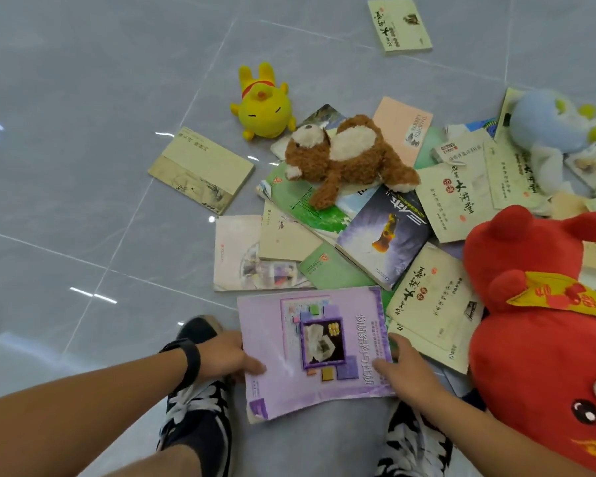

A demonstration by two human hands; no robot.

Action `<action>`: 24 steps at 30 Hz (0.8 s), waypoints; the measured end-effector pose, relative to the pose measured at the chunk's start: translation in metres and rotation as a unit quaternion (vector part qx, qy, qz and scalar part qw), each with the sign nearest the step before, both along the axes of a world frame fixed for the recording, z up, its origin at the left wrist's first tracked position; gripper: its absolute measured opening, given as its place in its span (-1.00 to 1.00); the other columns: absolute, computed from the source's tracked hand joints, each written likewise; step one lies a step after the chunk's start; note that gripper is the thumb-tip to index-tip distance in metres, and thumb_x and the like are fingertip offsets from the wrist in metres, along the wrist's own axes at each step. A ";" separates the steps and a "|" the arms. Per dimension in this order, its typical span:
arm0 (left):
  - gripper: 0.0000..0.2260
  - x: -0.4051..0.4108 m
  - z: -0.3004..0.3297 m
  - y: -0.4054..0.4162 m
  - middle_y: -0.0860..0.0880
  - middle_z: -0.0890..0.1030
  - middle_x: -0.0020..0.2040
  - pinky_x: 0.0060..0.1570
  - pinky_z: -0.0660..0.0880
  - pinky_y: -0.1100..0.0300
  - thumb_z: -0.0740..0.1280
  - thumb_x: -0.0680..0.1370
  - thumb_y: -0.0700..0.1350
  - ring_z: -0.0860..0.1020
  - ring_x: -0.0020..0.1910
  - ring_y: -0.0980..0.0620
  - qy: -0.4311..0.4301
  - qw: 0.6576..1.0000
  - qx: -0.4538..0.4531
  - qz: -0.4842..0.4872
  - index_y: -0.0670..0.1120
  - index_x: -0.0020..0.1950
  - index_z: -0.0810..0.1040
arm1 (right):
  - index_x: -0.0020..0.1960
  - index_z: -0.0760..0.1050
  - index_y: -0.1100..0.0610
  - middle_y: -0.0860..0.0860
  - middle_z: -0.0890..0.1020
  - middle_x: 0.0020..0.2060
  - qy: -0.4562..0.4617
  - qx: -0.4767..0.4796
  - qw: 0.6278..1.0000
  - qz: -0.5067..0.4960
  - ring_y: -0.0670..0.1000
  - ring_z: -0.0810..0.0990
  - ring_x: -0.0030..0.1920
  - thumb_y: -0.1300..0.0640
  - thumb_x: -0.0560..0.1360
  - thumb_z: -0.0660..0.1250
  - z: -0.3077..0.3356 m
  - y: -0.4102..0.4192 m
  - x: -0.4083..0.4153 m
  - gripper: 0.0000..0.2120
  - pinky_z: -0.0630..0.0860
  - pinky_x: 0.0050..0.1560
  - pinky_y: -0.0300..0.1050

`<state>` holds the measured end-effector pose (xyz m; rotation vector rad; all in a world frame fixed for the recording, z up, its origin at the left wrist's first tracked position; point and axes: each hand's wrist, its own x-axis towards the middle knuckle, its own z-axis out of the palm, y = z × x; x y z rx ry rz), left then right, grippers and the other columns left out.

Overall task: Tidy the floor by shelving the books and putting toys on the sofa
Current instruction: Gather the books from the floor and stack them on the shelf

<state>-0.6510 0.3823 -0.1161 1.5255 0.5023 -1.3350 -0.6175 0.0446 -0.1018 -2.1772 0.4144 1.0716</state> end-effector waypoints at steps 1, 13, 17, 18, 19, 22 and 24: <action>-0.72 0.000 -0.002 -0.001 -0.03 0.71 0.13 0.23 0.57 -0.05 0.41 0.57 -0.17 0.67 0.12 -0.03 0.012 1.000 0.007 0.003 -0.05 0.27 0.55 | 0.43 0.30 0.08 -0.03 0.58 0.14 0.012 0.010 1.000 -0.014 -0.04 0.59 0.09 0.19 0.57 0.38 0.000 -0.001 -0.001 -0.52 0.48 0.00 -0.15; -0.78 0.025 -0.002 0.019 -0.11 0.73 0.04 0.08 0.65 -0.04 0.33 0.60 -0.26 0.71 0.02 -0.09 0.010 0.997 0.076 0.019 -0.08 0.22 0.55 | 0.31 0.51 0.03 -0.06 0.64 0.16 0.010 0.035 0.999 -0.007 -0.02 0.63 0.14 0.20 0.66 0.25 -0.010 0.005 -0.005 -0.74 0.53 0.19 -0.08; -0.75 0.014 0.002 0.016 -0.13 0.71 0.10 0.04 0.65 0.02 0.38 0.58 -0.22 0.71 0.02 -0.09 0.108 0.992 0.014 -0.059 -0.15 0.27 0.58 | 0.24 0.43 0.01 -0.07 0.54 0.08 -0.065 -0.004 0.997 0.037 -0.02 0.50 0.09 0.24 0.67 0.19 -0.010 0.001 0.000 -0.79 0.40 0.01 -0.17; -0.73 0.011 0.000 0.014 -0.15 0.70 0.10 -0.02 0.66 0.03 0.38 0.58 -0.21 0.71 -0.02 -0.08 0.104 0.993 0.016 -0.045 -0.14 0.29 0.55 | 0.18 0.41 -0.02 -0.07 0.54 0.04 -0.078 -0.015 0.995 0.058 -0.01 0.50 0.04 0.26 0.66 0.19 -0.010 -0.004 0.003 -0.79 0.37 -0.06 -0.16; -0.72 0.010 -0.002 0.012 -0.18 0.69 0.08 -0.09 0.67 0.03 0.38 0.58 -0.21 0.72 -0.07 -0.09 0.089 0.996 0.032 -0.002 -0.13 0.30 0.51 | 0.13 0.38 -0.05 -0.07 0.55 0.01 -0.087 -0.028 0.992 0.084 0.00 0.50 0.00 0.27 0.65 0.20 -0.011 -0.009 0.007 -0.79 0.36 -0.10 -0.13; -0.70 0.015 -0.007 0.013 -0.21 0.62 0.04 -0.26 0.64 0.04 0.40 0.55 -0.23 0.68 -0.18 -0.11 -0.001 0.983 0.116 0.142 -0.11 0.24 0.44 | 0.04 0.36 -0.06 -0.08 0.58 -0.11 -0.106 -0.063 0.980 0.158 0.03 0.54 -0.12 0.26 0.63 0.22 -0.009 -0.027 0.021 -0.79 0.43 -0.17 -0.04; -0.67 0.024 -0.008 0.016 -0.12 0.59 0.06 -0.17 0.63 0.05 0.45 0.50 -0.20 0.64 -0.10 -0.07 -0.117 0.973 0.188 0.064 -0.05 0.22 0.47 | -0.05 0.32 -0.07 -0.11 0.52 -0.22 -0.110 -0.066 0.971 0.201 -0.05 0.50 -0.21 0.25 0.63 0.22 -0.005 -0.032 0.030 -0.77 0.40 -0.23 -0.07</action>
